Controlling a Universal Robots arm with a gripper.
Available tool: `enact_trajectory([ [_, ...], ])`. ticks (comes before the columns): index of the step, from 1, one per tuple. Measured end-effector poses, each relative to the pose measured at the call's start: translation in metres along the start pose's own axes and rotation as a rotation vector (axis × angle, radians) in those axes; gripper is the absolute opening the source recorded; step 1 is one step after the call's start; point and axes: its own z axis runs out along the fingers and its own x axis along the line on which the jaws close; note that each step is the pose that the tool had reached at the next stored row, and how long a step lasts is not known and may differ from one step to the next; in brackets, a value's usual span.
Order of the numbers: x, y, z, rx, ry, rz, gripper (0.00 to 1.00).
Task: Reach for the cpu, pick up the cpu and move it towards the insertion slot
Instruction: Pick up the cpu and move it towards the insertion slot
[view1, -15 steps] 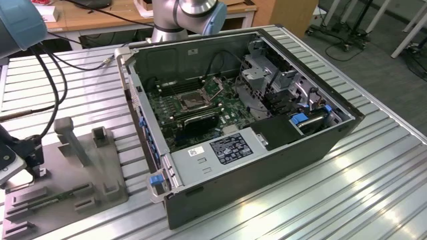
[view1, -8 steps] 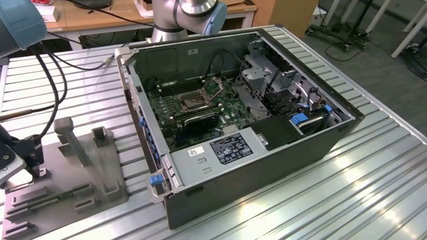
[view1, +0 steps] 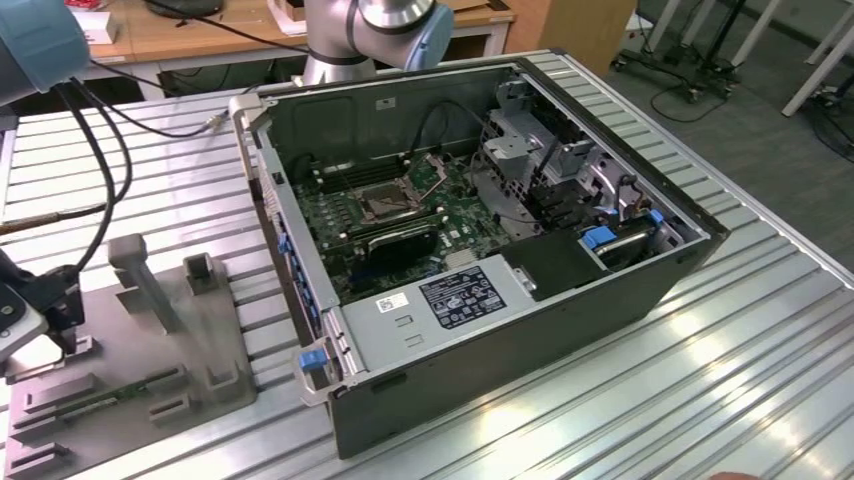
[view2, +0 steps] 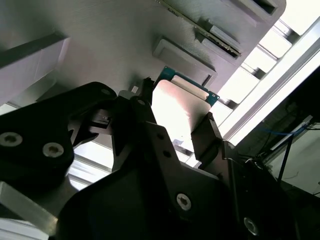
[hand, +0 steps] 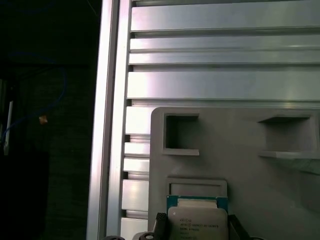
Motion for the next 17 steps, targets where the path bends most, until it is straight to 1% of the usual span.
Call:
enact_trajectory([
  [3, 0.0, 0.0003, -0.0064, 0.0001, 0.0001, 0.0, 0.55],
  [6, 0.0, 0.0005, -0.0105, 0.0, 0.0002, 0.0, 0.55],
  [17, 0.0, 0.0005, -0.0114, 0.0, 0.0001, 0.0, 0.55],
])
